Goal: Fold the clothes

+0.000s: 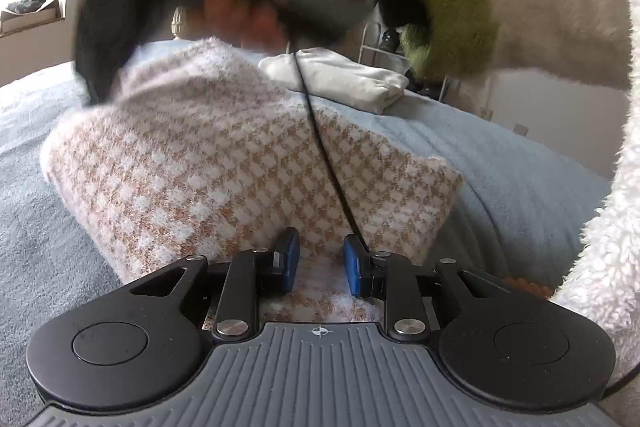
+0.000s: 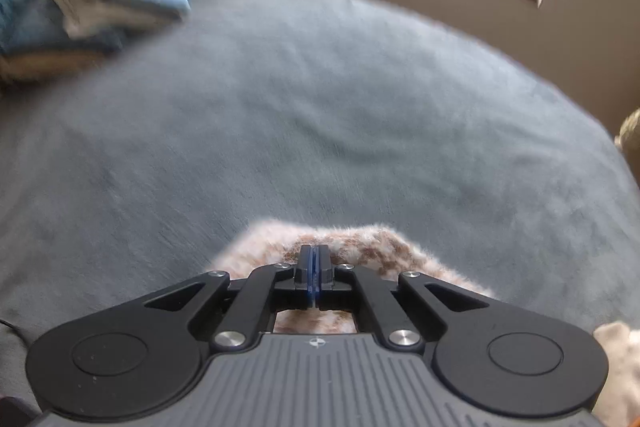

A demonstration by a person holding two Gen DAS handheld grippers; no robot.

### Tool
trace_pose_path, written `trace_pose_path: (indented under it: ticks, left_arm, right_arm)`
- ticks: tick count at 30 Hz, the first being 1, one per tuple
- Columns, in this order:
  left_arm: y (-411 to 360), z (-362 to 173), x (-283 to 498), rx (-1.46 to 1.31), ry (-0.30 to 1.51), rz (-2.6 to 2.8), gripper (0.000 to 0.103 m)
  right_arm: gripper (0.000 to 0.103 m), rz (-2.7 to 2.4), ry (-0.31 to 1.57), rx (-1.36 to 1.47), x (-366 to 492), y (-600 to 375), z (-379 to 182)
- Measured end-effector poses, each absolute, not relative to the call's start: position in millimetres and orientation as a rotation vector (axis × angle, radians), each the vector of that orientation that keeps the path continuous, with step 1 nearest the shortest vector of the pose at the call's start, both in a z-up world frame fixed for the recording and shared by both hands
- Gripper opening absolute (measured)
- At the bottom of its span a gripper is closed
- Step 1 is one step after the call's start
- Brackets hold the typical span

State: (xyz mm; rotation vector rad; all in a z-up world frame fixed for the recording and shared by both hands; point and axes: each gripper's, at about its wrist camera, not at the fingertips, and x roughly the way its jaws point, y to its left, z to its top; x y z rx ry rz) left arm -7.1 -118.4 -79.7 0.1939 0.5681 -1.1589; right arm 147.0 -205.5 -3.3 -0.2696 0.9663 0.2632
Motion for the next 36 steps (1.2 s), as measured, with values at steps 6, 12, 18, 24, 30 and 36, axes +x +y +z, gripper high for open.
trace_pose_path:
  ticks: [6, 12, 18, 24, 30, 36]
  left_arm:
    - [-121.4, -80.8, -10.1, 0.202, 0.559, -1.154, 0.024]
    - [-115.7, -78.6, -15.1, 0.203, 0.571, -1.155, 0.024]
    - [-117.0, -78.5, -12.4, 0.2, 0.592, -1.143, 0.024]
    - [-114.3, -75.8, -11.5, 0.199, 0.585, -1.138, 0.024]
    - [-112.9, -73.7, -13.4, 0.201, 0.591, -1.14, 0.024]
    - [-112.7, -72.6, -8.7, 0.193, 0.628, -1.135, 0.024]
  right_arm:
    - [0.0, 0.273, 0.973, -0.113, 154.8, -231.0, -23.6]
    - [0.001, 0.308, 0.892, -0.256, 133.1, -211.1, 34.4]
    - [0.001, 0.416, 1.049, -0.347, 114.2, -191.9, 18.6]
    - [0.0, 0.397, 1.051, -0.285, 114.7, -195.2, 6.0]
    - [0.001, 0.412, 1.058, -0.369, 86.5, -181.1, 45.6]
    - [0.0, 0.408, 1.133, -0.383, 79.6, -179.7, -13.9]
